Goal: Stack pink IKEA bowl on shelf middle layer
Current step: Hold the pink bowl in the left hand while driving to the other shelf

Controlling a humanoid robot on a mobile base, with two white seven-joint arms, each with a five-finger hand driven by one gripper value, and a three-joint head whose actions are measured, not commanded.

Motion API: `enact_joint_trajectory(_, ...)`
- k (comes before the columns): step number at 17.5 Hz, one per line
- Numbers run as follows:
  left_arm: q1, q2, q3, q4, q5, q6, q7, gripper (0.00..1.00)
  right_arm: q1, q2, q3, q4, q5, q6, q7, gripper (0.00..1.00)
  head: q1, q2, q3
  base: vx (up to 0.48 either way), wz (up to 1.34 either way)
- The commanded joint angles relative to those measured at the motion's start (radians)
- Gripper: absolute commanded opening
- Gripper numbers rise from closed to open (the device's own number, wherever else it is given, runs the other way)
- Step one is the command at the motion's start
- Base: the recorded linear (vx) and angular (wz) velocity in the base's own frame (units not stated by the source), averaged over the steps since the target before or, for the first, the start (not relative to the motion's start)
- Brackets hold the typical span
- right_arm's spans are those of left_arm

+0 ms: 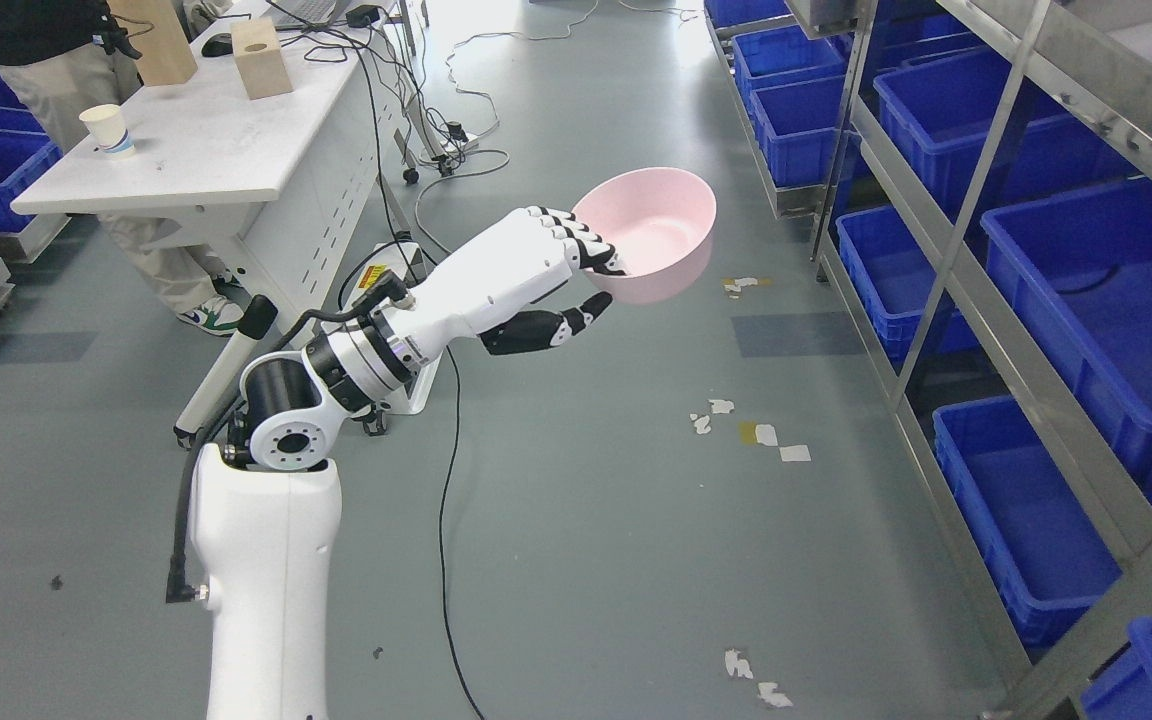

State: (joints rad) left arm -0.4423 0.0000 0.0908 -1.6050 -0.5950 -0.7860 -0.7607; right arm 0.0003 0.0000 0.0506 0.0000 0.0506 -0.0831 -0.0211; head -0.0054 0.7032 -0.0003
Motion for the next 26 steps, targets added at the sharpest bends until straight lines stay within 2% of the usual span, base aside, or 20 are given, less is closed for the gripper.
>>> enact_joint_trajectory(1,-0.001,0.017,0.003,-0.006,0.015,0.001,0.001,0.05,0.021,-0.017,0.000,-0.017,0.000,0.000,-0.005,1.00,0.0000,0.000,0.000,0.131,0.14)
enact_joint_trajectory(13,0.001,0.017,0.006,-0.006,0.015,0.001,0.003,0.06,0.021,-0.017,0.000,-0.017,0.000,0.000,-0.005,1.00,0.0000,0.000,0.000,0.207,0.02)
enact_joint_trajectory(26,0.004,0.017,-0.002,-0.004,0.015,0.001,0.004,0.07,0.021,-0.017,0.000,-0.017,0.000,0.000,-0.005,1.00,0.0000,0.000,0.000,0.345,0.03)
